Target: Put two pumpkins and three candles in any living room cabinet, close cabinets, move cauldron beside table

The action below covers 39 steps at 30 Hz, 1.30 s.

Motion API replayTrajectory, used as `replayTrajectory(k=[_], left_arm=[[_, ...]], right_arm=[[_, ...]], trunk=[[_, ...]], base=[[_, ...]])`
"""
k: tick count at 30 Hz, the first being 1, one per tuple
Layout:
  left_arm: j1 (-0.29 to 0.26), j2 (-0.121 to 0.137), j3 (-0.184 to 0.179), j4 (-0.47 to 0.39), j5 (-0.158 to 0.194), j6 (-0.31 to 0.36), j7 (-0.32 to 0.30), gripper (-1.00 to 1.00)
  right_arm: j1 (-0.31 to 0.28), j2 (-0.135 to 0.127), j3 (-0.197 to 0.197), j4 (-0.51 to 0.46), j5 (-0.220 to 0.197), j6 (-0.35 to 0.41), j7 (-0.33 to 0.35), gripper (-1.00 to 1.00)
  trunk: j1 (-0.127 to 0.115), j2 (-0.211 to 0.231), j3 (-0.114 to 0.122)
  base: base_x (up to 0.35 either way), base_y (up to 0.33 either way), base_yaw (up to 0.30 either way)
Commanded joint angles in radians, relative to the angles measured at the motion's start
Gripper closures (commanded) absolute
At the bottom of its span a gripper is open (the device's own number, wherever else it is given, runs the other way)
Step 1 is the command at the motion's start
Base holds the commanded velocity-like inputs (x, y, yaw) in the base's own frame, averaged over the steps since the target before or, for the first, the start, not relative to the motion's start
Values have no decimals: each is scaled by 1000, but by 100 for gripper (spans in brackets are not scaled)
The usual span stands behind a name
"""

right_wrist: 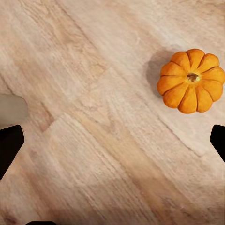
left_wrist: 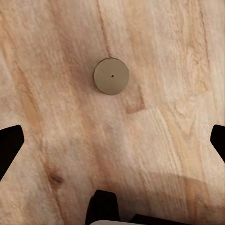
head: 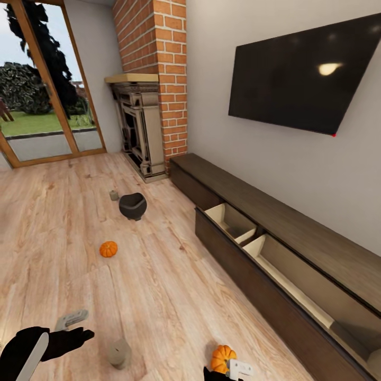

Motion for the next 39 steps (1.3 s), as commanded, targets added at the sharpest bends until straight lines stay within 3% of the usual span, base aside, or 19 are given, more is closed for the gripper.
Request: replayTrajectory(k=[1,28,31,33,37,39], left_arm=[[-1,0,1,0,-7,4,-8,-100],[-1,0,5,-6,-7,12,-9,-100],[-1,0,11,-47,-6,35,-8,-100],[-1,2,14,-79,-5,89,-8,-100],[-1,2,27,-109,-4,128,-8,-100],[-1,1,35,-115,-4,133,-8,-100]], right_arm=[[0,-1,4,-2,-7,4,-7,-100],[0,-11,-1,-1,-8,2,-10,-100],[0,-13,-7,0,-11,2,-10,-100],[0,-15,-9,0,-15,2,-11,-100],[0,-19,-11,2,-19,2,-12,-100],[0,-34,-14,2,-21,3,-11,-100]], trunk=[[0,0,-1],[0,0,-1],[0,0,-1],[0,0,-1],[15,-28,-13],[23,-42,-20]], base=[[0,119,0],[84,65,0],[0,0,0],[0,0,0],[0,0,0],[0,0,0]])
